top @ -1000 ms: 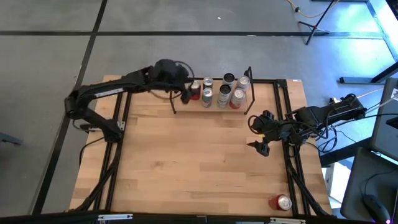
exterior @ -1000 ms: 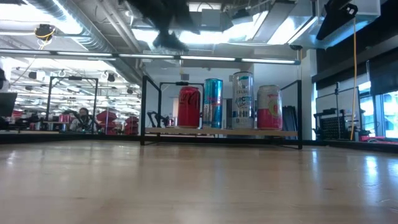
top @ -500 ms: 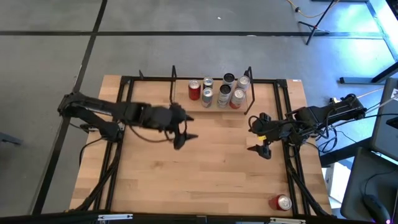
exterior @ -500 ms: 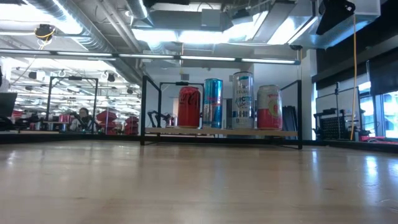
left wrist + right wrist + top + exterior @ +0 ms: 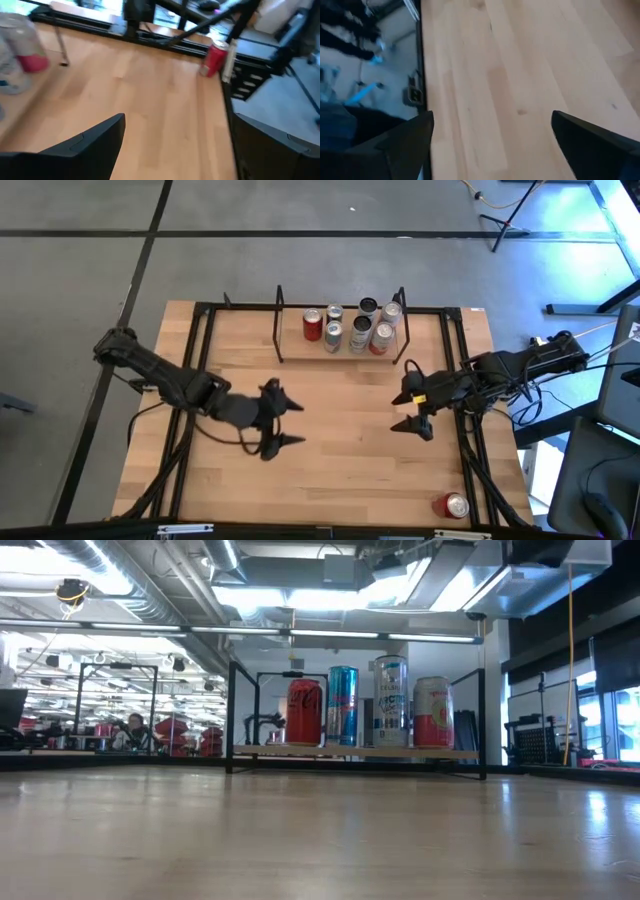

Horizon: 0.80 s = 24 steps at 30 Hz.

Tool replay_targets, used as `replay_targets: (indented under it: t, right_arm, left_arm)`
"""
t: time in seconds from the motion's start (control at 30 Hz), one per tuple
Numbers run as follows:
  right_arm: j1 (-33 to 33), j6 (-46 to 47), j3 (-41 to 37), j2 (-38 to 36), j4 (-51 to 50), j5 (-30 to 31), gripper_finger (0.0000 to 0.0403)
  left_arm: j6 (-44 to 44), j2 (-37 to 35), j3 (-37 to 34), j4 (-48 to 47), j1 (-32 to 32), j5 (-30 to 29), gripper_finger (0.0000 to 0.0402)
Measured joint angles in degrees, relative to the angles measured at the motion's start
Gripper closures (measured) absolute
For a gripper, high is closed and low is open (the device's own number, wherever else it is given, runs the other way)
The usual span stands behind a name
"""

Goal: Place canned beverage on shelf
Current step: Move the red and black soda can to the center of the table

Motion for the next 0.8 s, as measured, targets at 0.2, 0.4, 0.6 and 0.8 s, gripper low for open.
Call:
replay_targets:
  t: [0.2,0.4,0.6,0.8]
  right_arm:
    - [-0.02,2.47,6.89,5.11,-0.45,1.23,0.0013]
    - [1.07,3.47,16.93,13.37,-7.76,3.89,0.0013]
    - [5.21,11.12,18.64,18.67,-10.21,0.46,0.0013]
    - [12.74,24.21,17.9,21.12,-17.45,-2.86,0.0013]
  left_arm:
    - [-3.26,-0.04,-2.15,0.38,-7.91,-3.05,0.0051]
    - [-7.64,-0.11,-5.94,2.87,-15.03,-8.63,0.0051]
    - [-11.6,-0.11,-9.43,6.98,-20.17,-12.32,0.0051]
    - [-13.11,-0.11,-9.82,7.21,-23.49,-17.01,0.0051]
